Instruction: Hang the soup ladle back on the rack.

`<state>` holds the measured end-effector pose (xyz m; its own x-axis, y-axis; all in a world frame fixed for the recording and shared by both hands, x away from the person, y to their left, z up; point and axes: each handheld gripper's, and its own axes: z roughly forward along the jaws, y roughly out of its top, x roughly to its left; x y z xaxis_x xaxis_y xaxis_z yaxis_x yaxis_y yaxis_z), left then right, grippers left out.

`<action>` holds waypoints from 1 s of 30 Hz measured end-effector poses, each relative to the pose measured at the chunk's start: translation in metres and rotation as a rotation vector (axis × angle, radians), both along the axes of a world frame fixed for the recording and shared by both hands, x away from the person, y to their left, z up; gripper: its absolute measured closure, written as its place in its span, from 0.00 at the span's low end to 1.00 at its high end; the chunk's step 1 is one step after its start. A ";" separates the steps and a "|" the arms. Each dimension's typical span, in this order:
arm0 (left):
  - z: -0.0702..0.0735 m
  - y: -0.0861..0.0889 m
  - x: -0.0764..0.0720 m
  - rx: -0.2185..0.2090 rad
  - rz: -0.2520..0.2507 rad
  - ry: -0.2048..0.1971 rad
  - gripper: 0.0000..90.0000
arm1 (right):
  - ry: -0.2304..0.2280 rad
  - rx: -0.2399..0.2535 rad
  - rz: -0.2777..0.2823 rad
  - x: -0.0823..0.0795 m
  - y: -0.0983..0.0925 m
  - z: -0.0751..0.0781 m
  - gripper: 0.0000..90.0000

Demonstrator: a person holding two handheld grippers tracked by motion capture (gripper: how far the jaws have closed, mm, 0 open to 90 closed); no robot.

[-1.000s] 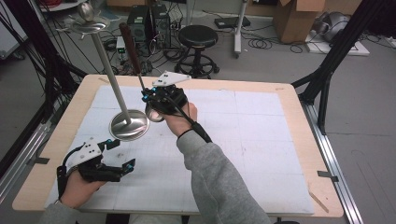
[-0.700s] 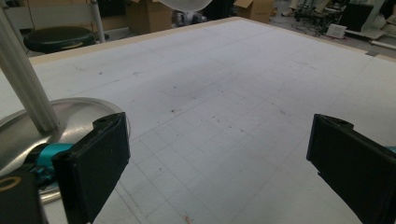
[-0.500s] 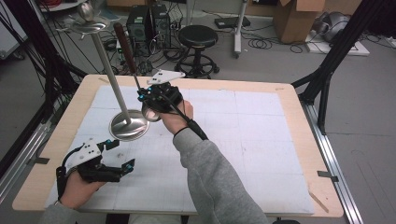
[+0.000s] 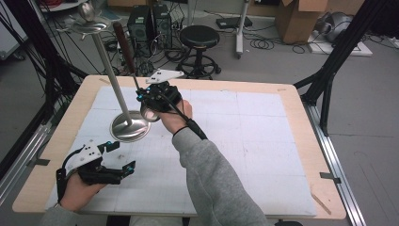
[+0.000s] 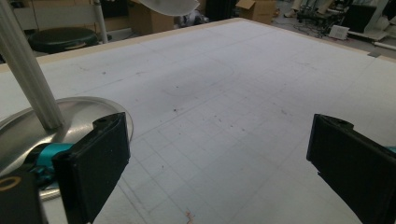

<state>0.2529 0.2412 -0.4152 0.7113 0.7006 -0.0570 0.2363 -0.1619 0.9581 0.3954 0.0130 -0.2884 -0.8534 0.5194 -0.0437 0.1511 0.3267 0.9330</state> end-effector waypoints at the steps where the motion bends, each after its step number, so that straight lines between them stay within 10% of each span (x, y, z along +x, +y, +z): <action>1: 0.000 -0.001 0.000 -0.001 -0.002 0.002 0.07 | -0.004 0.001 0.002 0.001 0.001 0.000 0.94; 30: -0.001 0.004 -0.005 0.002 0.010 0.007 0.07 | 0.006 -0.020 0.008 0.008 0.019 0.001 0.94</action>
<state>0.2475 0.2447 -0.4158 0.7041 0.7075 -0.0604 0.2447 -0.1619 0.9560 0.4037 0.0316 -0.2876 -0.8579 0.5115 -0.0489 0.1538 0.3464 0.9254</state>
